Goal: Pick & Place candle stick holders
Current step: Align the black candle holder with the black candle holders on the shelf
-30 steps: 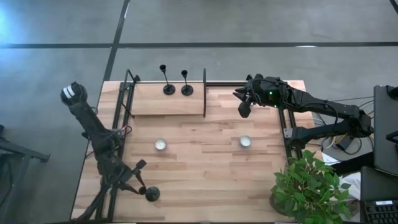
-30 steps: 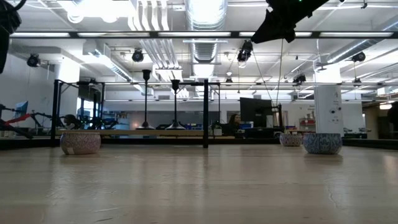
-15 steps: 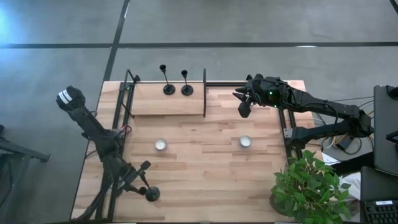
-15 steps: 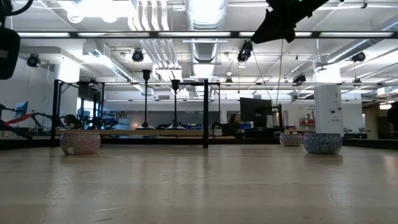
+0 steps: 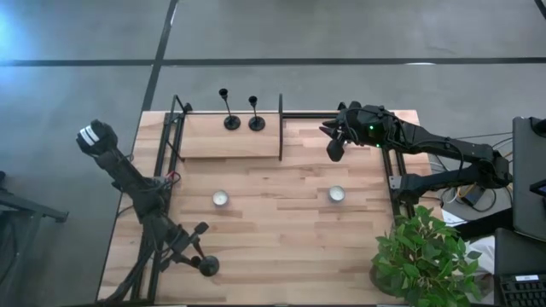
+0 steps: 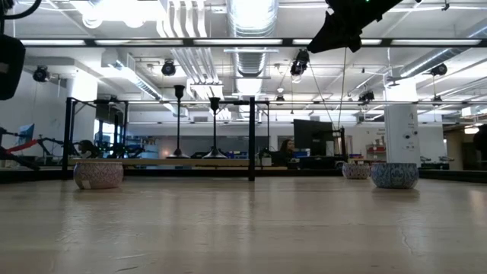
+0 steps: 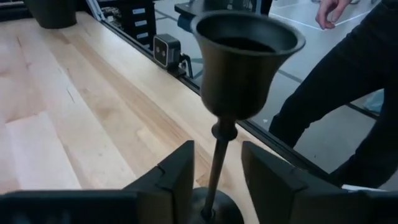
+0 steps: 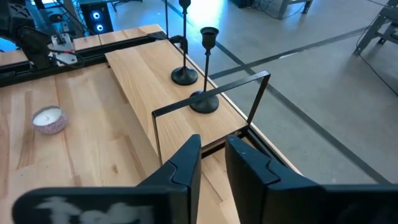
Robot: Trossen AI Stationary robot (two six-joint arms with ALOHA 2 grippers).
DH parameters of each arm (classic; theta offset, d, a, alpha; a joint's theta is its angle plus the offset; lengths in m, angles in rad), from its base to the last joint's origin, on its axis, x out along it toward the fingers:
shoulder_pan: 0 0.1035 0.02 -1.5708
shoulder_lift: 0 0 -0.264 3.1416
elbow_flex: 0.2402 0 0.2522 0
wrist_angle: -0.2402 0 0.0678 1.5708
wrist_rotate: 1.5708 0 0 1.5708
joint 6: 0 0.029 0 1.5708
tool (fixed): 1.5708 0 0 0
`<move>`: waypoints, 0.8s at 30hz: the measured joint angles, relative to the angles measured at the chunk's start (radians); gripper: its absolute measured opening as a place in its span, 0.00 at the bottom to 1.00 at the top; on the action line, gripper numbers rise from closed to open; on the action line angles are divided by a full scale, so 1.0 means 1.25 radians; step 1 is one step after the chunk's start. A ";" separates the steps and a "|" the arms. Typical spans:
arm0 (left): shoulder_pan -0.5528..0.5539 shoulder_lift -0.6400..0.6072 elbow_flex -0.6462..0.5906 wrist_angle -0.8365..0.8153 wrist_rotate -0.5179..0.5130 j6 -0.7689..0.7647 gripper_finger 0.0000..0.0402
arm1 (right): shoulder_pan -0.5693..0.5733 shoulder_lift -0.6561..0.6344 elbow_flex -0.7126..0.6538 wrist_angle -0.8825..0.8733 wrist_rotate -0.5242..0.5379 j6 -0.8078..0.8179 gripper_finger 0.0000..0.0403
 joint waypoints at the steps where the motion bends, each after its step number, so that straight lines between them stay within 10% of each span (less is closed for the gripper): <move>1: 0.002 0.001 0.000 0.000 0.006 0.000 0.30 | 0.000 0.000 0.000 0.000 0.000 0.000 0.16; 10: 0.004 0.000 0.000 0.003 0.012 0.005 0.05 | 0.000 0.000 0.000 0.000 0.000 0.000 0.18; 18: 0.005 0.000 0.000 0.003 0.004 0.005 0.04 | 0.000 0.000 0.000 0.000 0.000 0.000 0.21; 24: 0.006 -0.017 0.000 0.003 -0.162 -0.039 0.04 | 0.000 0.000 0.000 0.000 0.000 0.000 0.23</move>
